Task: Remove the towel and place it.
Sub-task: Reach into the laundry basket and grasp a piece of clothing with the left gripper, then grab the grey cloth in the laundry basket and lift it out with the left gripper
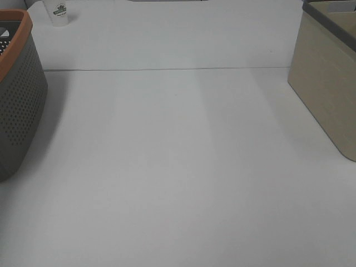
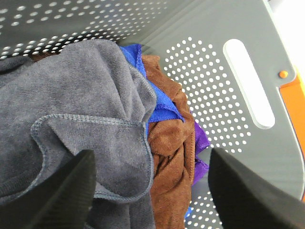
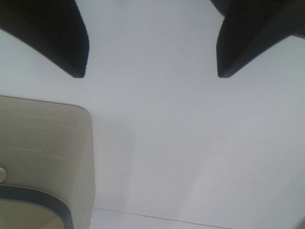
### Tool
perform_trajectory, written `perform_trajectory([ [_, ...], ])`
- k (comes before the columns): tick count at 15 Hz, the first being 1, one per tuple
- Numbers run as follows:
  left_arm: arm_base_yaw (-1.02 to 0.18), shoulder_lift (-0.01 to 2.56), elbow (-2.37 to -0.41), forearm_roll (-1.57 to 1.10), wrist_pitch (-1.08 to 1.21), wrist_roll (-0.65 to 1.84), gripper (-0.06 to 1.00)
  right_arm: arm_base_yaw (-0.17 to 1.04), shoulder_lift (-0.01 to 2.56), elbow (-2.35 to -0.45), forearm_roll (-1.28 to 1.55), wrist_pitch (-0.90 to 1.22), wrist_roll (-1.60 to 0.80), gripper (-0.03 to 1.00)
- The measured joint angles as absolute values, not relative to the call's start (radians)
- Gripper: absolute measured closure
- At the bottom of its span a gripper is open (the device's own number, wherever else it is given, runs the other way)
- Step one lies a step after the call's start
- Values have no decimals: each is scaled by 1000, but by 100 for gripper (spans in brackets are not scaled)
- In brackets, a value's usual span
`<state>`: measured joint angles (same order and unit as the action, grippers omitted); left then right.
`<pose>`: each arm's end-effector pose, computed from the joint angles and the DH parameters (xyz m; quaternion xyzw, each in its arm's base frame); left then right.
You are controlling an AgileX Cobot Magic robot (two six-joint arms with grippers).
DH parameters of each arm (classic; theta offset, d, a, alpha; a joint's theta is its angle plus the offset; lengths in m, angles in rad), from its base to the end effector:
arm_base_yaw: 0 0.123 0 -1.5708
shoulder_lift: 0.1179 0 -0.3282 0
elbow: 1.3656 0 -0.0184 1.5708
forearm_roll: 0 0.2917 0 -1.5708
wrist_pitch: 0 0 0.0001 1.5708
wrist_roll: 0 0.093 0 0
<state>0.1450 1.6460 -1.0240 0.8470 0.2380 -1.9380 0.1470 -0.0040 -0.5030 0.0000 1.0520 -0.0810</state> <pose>0.3871 0.0732 0.2537 -0.5583 0.7093 -0.1241 0.4121 -0.0112 -0.0017 0.2977 -0.0966 0.8436 0.0174 0.5280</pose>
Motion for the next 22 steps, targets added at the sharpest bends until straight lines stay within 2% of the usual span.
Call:
perform_trajectory([
  [17,145,1831,-1136,855,261,-2086,31,147,-4,-503,0,1052,-80,23],
  [22,145,1879,-1153,855,260,-2089,36,147,-4,-503,0,1052,-79,23],
])
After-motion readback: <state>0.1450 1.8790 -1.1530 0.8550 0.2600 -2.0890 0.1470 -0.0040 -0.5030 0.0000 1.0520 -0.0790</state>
